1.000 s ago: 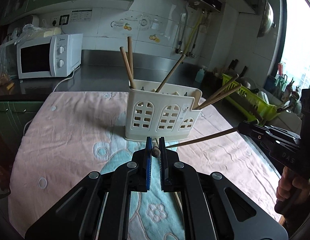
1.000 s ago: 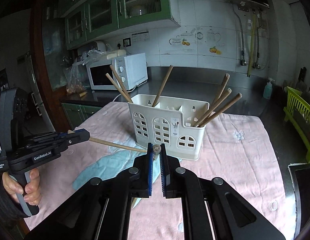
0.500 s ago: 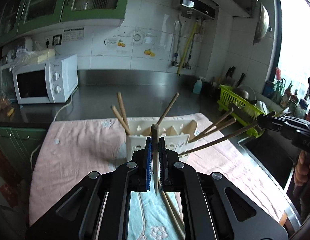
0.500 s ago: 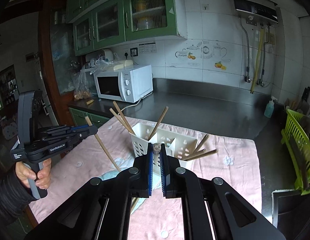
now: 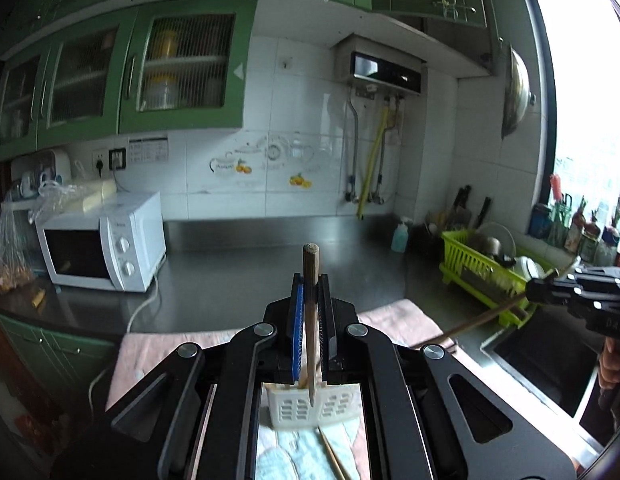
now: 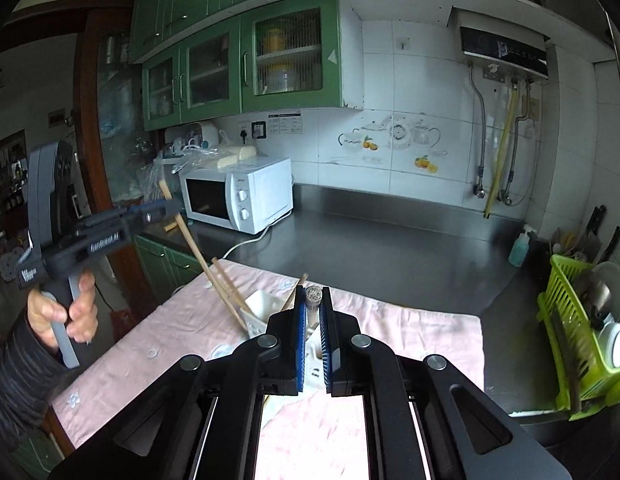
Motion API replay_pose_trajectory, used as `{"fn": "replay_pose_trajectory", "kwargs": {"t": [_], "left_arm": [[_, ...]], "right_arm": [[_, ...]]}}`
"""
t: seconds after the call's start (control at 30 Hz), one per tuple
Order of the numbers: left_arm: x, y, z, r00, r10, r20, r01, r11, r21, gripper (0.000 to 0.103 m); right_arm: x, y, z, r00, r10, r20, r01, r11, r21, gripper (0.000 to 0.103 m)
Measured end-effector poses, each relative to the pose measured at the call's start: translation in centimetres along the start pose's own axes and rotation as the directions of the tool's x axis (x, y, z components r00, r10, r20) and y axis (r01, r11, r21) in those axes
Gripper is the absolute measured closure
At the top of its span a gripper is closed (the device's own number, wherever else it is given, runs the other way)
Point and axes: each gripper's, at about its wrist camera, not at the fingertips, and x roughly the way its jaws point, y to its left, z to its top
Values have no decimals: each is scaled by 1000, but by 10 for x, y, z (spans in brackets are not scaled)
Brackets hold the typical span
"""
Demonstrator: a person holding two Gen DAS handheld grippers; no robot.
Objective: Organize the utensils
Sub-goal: 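Lift both chopsticks upright, drop them into the white holder and open both tools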
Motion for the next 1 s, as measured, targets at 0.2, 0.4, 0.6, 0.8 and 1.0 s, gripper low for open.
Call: {"fn": "replay_pose_trajectory", "kwargs": {"t": [0.2,0.4,0.6,0.8,1.0], "left_arm": [[24,2,17,998,57,29,-57,998,6,98],[59,14,9,997,72,-12,-72,997,-31,98],[82,25,-7,996,69,-55,-72,996,-59,98],[95,28,-19,994,46,-101,-52,997,-63,97],[92,23,-23,994,30,-104,-36,998,-56,79]], "right_arm": [[17,-6,6,999,-31,-42,30,999,-18,97],[37,-11,2,995,-30,-98,28,999,-23,97],[57,-13,-3,987,-25,-160,21,999,-26,96],[83,-15,-10,974,1,-225,-2,1000,-5,96],[103,-13,-15,971,23,-238,-18,1000,24,95]]}}
